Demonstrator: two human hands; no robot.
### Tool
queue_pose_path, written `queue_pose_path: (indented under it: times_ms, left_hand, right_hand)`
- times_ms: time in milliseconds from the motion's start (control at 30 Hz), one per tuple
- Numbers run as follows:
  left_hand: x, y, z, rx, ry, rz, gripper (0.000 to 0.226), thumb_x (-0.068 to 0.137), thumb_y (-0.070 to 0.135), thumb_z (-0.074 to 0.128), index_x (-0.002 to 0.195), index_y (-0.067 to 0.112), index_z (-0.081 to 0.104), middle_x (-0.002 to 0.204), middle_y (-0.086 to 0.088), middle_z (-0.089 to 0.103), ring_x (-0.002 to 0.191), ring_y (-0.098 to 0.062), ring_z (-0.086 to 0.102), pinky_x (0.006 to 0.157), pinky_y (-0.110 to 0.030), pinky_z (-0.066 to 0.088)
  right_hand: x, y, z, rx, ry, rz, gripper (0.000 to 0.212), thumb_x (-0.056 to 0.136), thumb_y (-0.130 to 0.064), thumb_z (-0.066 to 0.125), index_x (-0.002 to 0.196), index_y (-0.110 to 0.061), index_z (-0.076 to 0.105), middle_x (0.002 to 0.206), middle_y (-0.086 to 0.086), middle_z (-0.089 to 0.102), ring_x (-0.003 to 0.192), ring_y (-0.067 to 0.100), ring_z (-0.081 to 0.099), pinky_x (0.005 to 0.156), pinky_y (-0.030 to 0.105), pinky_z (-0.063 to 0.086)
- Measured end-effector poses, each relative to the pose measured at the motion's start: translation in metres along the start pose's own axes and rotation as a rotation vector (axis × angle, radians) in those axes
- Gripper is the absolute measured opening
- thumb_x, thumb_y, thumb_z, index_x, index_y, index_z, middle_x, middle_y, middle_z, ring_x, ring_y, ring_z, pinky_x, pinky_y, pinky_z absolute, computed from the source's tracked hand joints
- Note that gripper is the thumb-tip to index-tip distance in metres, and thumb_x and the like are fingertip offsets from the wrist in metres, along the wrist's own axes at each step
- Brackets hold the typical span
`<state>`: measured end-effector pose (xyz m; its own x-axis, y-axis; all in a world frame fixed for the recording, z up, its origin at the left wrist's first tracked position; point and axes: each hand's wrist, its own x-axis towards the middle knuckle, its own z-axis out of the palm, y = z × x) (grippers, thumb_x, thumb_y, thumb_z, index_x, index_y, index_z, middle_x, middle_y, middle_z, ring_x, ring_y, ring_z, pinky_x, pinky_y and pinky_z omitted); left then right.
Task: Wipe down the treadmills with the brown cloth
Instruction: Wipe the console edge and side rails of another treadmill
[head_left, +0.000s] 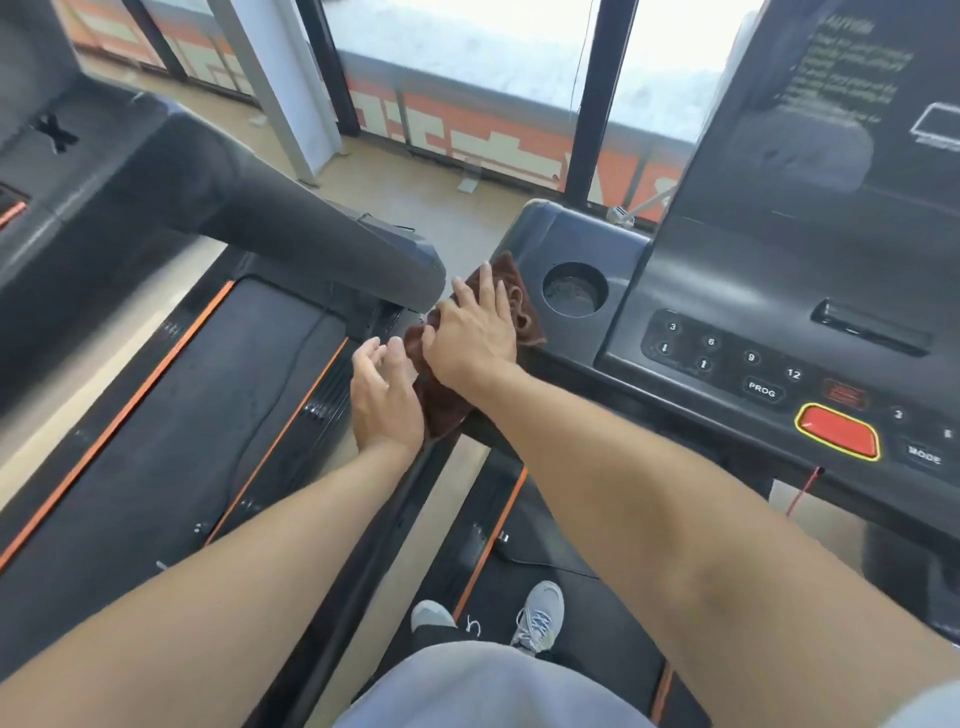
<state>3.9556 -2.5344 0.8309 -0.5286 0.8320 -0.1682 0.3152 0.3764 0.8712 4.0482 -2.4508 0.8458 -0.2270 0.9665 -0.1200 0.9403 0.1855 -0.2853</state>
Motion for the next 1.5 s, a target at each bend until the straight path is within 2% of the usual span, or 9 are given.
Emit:
queue_pose_path:
  times_ms: [133, 233, 467, 667, 767, 933, 1100, 1333, 1500]
  left_hand:
    - [-0.005, -0.002, 0.002, 0.275, -0.154, 0.315, 0.054, 0.107, 0.049, 0.036, 0.154, 0.022, 0.037, 0.156, 0.003, 0.042, 0.145, -0.013, 0.033, 0.118, -0.033, 0.027]
    - [0.002, 0.002, 0.010, 0.408, -0.234, 0.399, 0.058, 0.106, 0.048, 0.041, 0.157, 0.020, 0.032, 0.161, 0.002, 0.037, 0.149, -0.014, 0.027, 0.124, -0.039, 0.024]
    - [0.047, 0.033, 0.051, 0.627, -0.319, 0.281, 0.080, 0.099, 0.068, 0.036, 0.164, 0.025, 0.014, 0.167, 0.000, 0.027, 0.151, -0.023, 0.030, 0.120, -0.043, 0.026]
    - [0.055, 0.032, 0.064, 0.689, -0.272, 0.190, 0.085, 0.093, 0.080, 0.029, 0.161, 0.030, 0.023, 0.157, -0.004, 0.046, 0.142, -0.029, 0.043, 0.111, -0.045, 0.036]
    - [0.054, 0.032, 0.065, 0.694, -0.271, 0.202, 0.083, 0.093, 0.080, 0.029, 0.160, 0.030, 0.029, 0.155, -0.003, 0.048, 0.141, -0.028, 0.045, 0.111, -0.045, 0.037]
    - [0.053, 0.034, 0.061, 0.665, -0.280, 0.199, 0.082, 0.093, 0.080, 0.031, 0.155, 0.028, 0.038, 0.149, -0.003, 0.054, 0.136, -0.029, 0.051, 0.108, -0.044, 0.040]
    - [0.055, 0.031, 0.061, 0.655, -0.279, 0.189, 0.073, 0.091, 0.081, 0.031, 0.136, 0.029, 0.054, 0.129, -0.002, 0.066, 0.118, -0.029, 0.060, 0.097, -0.044, 0.048]
    - [0.054, 0.032, 0.061, 0.638, -0.265, 0.199, 0.064, 0.091, 0.081, 0.032, 0.115, 0.028, 0.060, 0.107, 0.001, 0.069, 0.102, -0.029, 0.064, 0.085, -0.042, 0.049]
    - [0.052, 0.034, 0.061, 0.632, -0.260, 0.198, 0.065, 0.091, 0.080, 0.033, 0.119, 0.027, 0.059, 0.107, 0.000, 0.069, 0.103, -0.029, 0.063, 0.083, -0.041, 0.046]
  right_hand:
    - [0.035, 0.035, -0.032, 0.041, 0.062, 0.044, 0.052, 0.107, -0.040, 0.039, 0.152, -0.015, 0.046, 0.169, 0.005, 0.027, 0.160, 0.033, -0.003, 0.129, 0.050, 0.000]
    - [0.064, 0.077, -0.053, 0.091, 0.118, 0.131, 0.048, 0.108, -0.041, 0.044, 0.151, -0.020, 0.045, 0.168, 0.002, 0.030, 0.160, 0.030, 0.002, 0.129, 0.047, 0.002]
    - [0.098, 0.161, -0.074, 0.069, 0.155, 0.402, 0.044, 0.108, -0.039, 0.045, 0.149, -0.023, 0.048, 0.163, 0.004, 0.040, 0.158, 0.032, 0.013, 0.126, 0.045, 0.015]
    - [0.050, 0.139, -0.053, -0.005, 0.073, 0.179, 0.059, 0.106, -0.048, 0.041, 0.159, -0.024, 0.035, 0.172, -0.001, 0.019, 0.160, 0.024, 0.003, 0.129, 0.044, -0.003]
    - [0.019, 0.121, -0.053, -0.025, 0.036, 0.148, 0.062, 0.104, -0.050, 0.041, 0.159, -0.023, 0.036, 0.171, 0.000, 0.023, 0.159, 0.024, 0.010, 0.129, 0.042, 0.001]
    - [-0.002, 0.098, -0.058, -0.225, -0.029, 0.163, 0.047, 0.104, -0.043, 0.037, 0.130, -0.010, 0.057, 0.132, 0.014, 0.066, 0.123, 0.031, 0.060, 0.112, 0.041, 0.031]
    - [0.013, 0.090, -0.078, -0.203, -0.205, 0.139, 0.035, 0.105, -0.030, 0.034, 0.115, -0.012, 0.062, 0.121, 0.012, 0.065, 0.115, 0.033, 0.061, 0.109, 0.045, 0.029]
    - [0.030, 0.095, -0.094, -0.287, -0.221, 0.141, 0.045, 0.098, -0.053, 0.047, 0.072, -0.016, 0.049, 0.080, 0.002, 0.057, 0.075, 0.025, 0.053, 0.078, 0.038, 0.038]
    - [0.020, 0.095, -0.071, -0.264, -0.201, 0.171, 0.041, 0.099, -0.041, 0.041, 0.112, -0.009, 0.063, 0.115, 0.015, 0.063, 0.106, 0.036, 0.057, 0.101, 0.046, 0.035]
